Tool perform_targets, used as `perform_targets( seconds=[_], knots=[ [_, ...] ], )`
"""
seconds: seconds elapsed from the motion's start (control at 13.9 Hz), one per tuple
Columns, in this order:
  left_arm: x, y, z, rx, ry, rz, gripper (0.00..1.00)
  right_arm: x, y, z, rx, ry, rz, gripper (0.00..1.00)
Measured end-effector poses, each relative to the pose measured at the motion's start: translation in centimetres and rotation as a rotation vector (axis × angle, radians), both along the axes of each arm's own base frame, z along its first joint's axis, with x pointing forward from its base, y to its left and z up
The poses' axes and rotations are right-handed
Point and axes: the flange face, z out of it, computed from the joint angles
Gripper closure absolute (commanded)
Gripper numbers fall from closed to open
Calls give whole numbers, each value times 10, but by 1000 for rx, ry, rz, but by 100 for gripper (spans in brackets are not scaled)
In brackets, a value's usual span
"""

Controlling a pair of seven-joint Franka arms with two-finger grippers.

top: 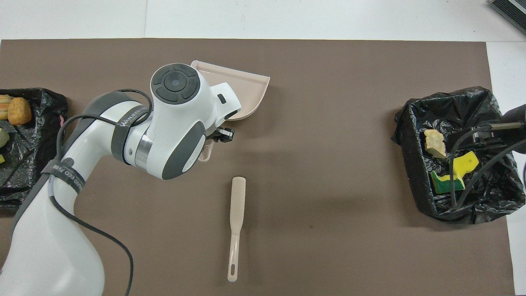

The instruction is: Sweep and dump trash in bin

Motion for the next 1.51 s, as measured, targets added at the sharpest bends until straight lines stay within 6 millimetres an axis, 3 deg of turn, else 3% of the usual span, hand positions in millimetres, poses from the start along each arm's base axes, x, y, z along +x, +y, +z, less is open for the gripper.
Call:
perform_targets(
  seconds=[0.22, 0.43, 0.57, 0.65, 0.72, 0.93, 1.08, 1.36, 1.51],
  knots=[
    [4, -37, -3, -19, -16, 108, 100, 0, 0, 0, 0, 0, 0, 0],
    [15, -63, -32, -17, -2, 177, 100, 0, 0, 0, 0, 0, 0, 0],
    [21, -68, -49, -11, 10, 187, 100, 0, 0, 0, 0, 0, 0, 0],
    [24, -67, -52, -8, 12, 191, 54, 0, 0, 0, 0, 0, 0, 0],
    [26, -65, -51, -7, 9, 197, 1, 0, 0, 0, 0, 0, 0, 0],
    [31, -58, -41, -12, -8, 210, 0, 0, 0, 0, 0, 0, 0, 0],
    [38, -44, -23, -21, -30, 232, 0, 0, 0, 0, 0, 0, 0, 0],
    [53, 19, 54, -51, -100, 236, 0, 0, 0, 0, 0, 0, 0, 0],
    [51, 66, 96, -50, -127, 192, 0, 0, 0, 0, 0, 0, 0, 0]
  ],
)
